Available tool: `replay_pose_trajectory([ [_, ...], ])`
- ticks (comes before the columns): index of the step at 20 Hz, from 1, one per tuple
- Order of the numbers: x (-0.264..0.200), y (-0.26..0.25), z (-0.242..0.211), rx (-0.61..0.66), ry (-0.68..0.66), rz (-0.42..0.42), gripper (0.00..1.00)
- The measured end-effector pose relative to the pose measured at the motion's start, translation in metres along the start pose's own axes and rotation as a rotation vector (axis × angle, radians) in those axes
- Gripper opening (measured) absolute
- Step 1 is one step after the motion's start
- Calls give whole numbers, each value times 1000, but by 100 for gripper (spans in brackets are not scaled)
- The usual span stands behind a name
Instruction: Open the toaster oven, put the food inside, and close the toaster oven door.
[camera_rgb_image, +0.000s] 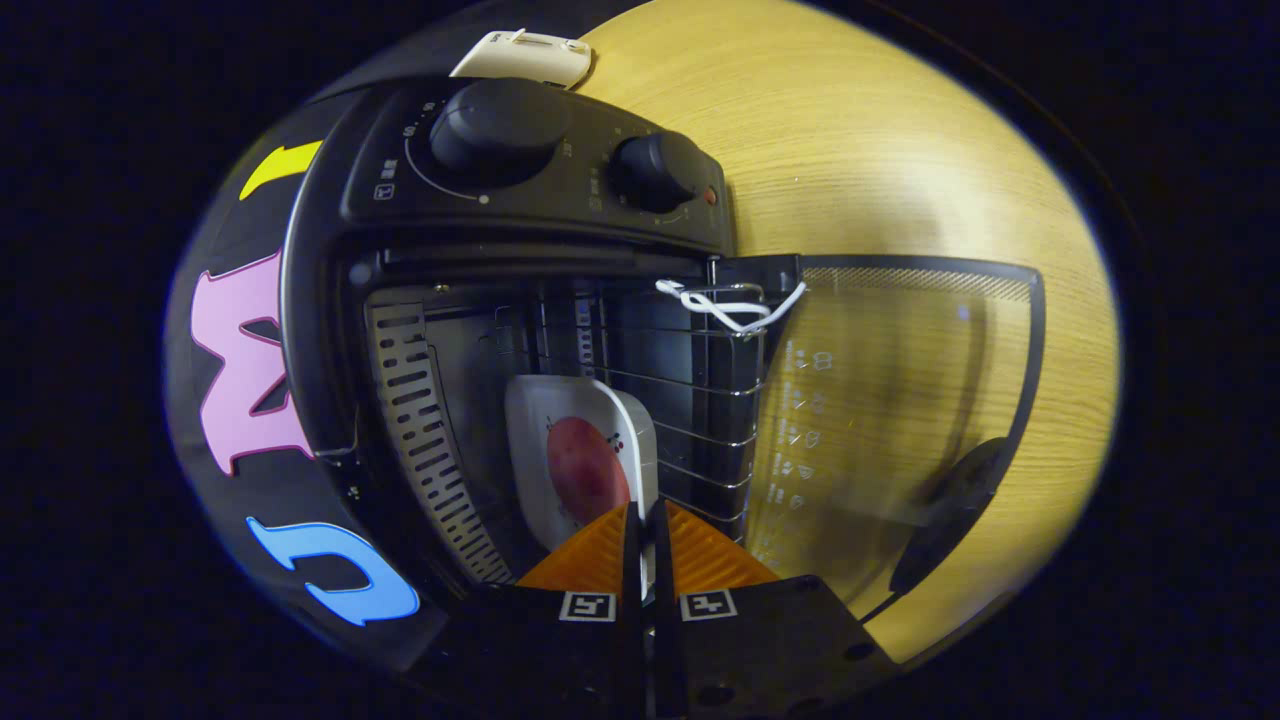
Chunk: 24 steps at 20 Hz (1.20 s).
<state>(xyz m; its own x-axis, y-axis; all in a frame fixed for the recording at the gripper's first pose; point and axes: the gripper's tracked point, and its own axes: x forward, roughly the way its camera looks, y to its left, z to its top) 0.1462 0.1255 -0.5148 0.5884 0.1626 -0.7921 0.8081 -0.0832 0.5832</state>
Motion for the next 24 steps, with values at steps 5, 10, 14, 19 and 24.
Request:
replay_pose_trajectory([
  [5, -7, -7, -7, -25, 25, -20, 45],
  [10, -58, -11, 8, -284, 32, -11, 89],
  [14, -113, -22, -1, -475, 113, 24, 98],
  [19, -162, -44, -6, -895, 140, 13, 98],
  [24, -167, -89, -13, -1255, 161, -65, 98],
])
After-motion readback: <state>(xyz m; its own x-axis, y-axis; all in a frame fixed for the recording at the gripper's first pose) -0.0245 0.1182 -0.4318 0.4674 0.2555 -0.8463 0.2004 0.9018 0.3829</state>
